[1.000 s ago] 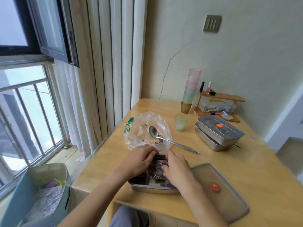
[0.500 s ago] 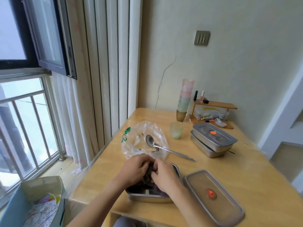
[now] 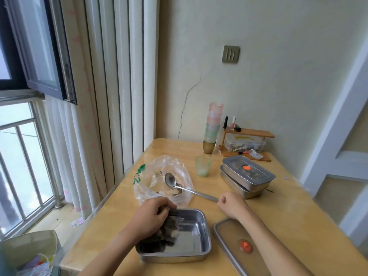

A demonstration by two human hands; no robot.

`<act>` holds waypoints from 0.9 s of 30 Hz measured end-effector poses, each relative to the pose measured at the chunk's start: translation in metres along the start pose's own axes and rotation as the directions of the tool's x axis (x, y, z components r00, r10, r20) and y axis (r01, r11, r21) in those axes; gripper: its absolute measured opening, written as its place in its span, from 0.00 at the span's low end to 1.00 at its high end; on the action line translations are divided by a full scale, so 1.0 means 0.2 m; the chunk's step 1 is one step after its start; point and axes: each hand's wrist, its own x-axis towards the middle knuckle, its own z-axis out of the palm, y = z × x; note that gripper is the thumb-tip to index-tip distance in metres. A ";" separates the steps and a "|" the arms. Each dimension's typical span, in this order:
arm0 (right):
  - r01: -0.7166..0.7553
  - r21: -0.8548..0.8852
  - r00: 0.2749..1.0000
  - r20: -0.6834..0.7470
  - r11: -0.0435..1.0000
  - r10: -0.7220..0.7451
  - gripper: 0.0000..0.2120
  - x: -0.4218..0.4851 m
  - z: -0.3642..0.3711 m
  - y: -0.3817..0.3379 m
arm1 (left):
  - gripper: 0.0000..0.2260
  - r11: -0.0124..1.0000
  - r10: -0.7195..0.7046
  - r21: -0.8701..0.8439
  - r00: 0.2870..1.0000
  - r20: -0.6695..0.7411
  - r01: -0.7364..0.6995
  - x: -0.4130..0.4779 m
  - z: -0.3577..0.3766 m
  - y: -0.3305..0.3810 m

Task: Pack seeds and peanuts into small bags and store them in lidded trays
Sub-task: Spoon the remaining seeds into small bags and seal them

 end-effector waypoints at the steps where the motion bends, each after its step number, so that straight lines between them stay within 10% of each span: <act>1: 0.009 -0.005 1.000 0.011 1.000 -0.009 0.11 0.03 0.02 0.03 | 0.12 1.000 -0.008 -0.007 1.000 0.012 0.008 0.02 0.00 0.00; 14: 0.304 0.174 0.912 -0.338 0.937 -0.233 0.06 0.47 -0.11 -0.25 | 0.08 0.997 0.038 -0.051 0.925 -0.377 -0.061 0.38 -0.05 -0.18; 27: 0.067 -0.190 0.957 0.288 0.979 -0.009 0.24 0.84 -0.16 -0.40 | 0.12 0.994 0.074 0.091 0.983 -0.169 -0.059 0.43 0.06 -0.43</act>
